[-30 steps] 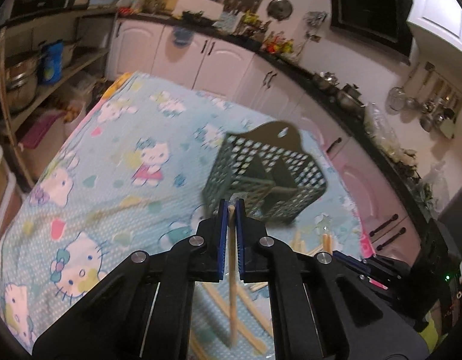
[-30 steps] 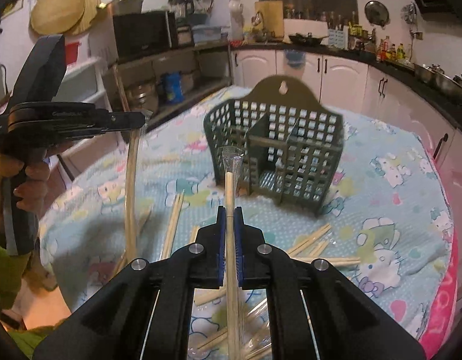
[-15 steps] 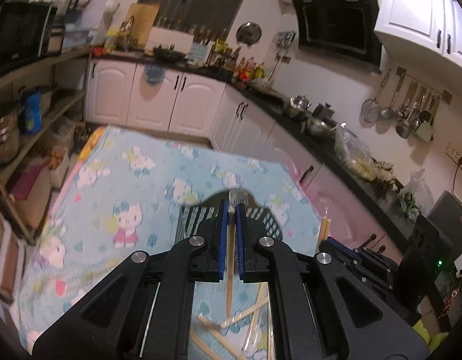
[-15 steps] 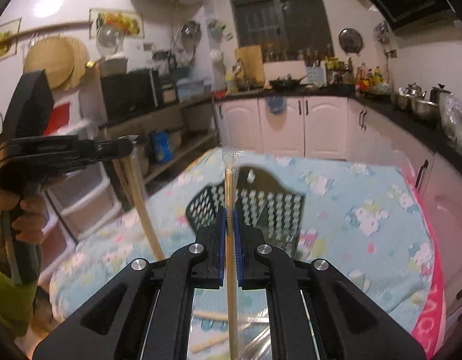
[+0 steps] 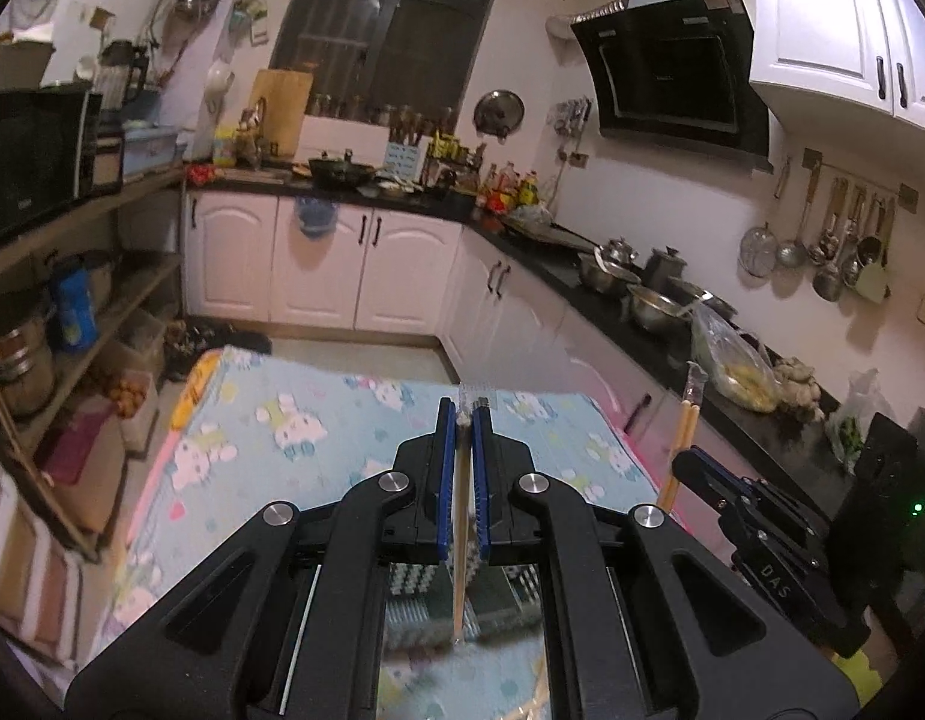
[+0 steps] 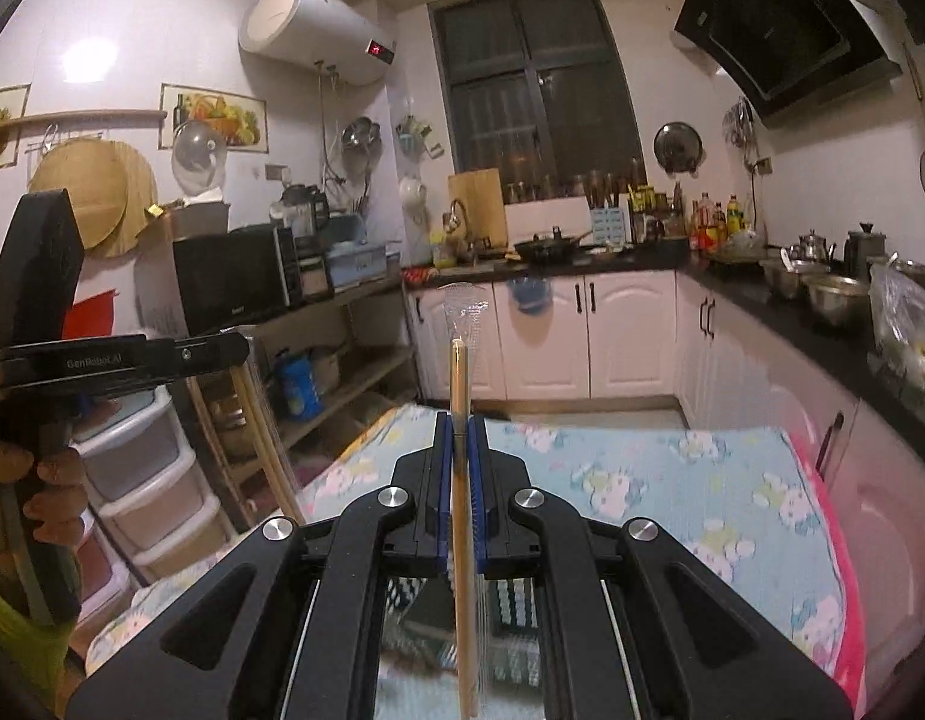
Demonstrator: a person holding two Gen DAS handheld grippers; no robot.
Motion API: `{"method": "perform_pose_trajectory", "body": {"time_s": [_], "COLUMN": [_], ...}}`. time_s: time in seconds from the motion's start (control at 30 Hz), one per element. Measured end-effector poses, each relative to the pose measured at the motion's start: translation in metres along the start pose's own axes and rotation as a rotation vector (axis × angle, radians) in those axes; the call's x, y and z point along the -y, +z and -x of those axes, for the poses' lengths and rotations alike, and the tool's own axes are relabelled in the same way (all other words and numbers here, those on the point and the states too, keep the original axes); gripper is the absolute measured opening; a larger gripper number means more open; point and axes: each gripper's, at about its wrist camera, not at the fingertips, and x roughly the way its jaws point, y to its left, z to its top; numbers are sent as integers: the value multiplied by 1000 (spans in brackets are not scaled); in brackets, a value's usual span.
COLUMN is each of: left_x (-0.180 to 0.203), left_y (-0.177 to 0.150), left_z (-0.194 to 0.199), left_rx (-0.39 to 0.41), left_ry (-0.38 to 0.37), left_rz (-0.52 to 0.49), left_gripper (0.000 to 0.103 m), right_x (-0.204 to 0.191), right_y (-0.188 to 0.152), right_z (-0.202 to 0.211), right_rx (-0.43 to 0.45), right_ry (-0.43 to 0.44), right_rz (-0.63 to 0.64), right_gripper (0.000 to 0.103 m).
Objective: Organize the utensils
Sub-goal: 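Lift both held chopsticks upright and carry them above the green basket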
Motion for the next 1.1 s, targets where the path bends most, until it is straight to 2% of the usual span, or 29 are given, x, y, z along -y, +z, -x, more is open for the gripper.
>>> {"method": "perform_pose_trajectory", "body": {"time_s": [0.17, 0.43, 0.73, 1.1], "left_x": [1, -7, -19, -27], "left_y": [6, -10, -36, -66], "left_z": [-11, -36, -54, -70], "left_rx": [28, 26, 6, -35], "left_ry": [30, 50, 62, 51], "left_rz": [-21, -18, -1, 17], "left_gripper": [1, 1, 1, 1], "right_x": [6, 12, 25, 38], "right_y": [10, 8, -23, -73], "right_z": [-18, -48, -76, -82], "right_rx": [33, 71, 71, 60], "right_ry": [-16, -41, -78, -121], "right_rz": [-1, 4, -24, -61], "right_gripper": [6, 6, 6, 6]}}
